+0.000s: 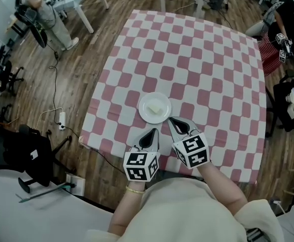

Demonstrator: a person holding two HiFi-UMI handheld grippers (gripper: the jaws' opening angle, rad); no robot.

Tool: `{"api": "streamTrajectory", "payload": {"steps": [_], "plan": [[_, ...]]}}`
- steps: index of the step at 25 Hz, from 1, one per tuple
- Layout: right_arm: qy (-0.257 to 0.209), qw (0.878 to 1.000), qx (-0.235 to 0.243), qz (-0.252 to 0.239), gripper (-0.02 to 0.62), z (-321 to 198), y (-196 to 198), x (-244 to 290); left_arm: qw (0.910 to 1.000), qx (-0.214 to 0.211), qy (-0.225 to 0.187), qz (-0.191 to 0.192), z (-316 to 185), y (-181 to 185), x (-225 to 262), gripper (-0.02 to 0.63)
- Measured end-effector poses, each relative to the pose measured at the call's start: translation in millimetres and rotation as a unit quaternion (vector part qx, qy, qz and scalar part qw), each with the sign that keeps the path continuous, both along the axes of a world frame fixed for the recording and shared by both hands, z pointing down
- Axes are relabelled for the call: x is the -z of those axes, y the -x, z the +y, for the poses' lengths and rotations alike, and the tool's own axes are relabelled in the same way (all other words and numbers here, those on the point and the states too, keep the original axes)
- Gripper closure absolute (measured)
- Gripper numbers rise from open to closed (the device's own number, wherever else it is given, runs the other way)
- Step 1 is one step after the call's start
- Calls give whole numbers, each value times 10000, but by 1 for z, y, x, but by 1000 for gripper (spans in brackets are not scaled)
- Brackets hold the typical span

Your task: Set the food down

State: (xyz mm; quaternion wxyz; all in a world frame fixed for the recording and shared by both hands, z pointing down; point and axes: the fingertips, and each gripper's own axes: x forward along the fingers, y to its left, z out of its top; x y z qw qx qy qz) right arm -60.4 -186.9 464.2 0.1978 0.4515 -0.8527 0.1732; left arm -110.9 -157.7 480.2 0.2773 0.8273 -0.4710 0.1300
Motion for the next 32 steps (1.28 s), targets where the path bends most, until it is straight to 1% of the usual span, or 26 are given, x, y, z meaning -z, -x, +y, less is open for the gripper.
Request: {"api": "streamTrajectory", "payload": {"steps": [9, 18, 32], "plan": [[-113, 9998, -115, -143, 589, 24, -10, 12, 9999, -95, -115, 6, 23, -12, 8, 606], [-258, 9993, -81, -250, 591, 51, -19, 24, 9996, -137, -229, -37, 46, -24, 15, 606], [-286, 9992, -42, -274, 591, 97, -37, 26, 9992, -213, -331, -114, 85, -40, 21, 606]]}}
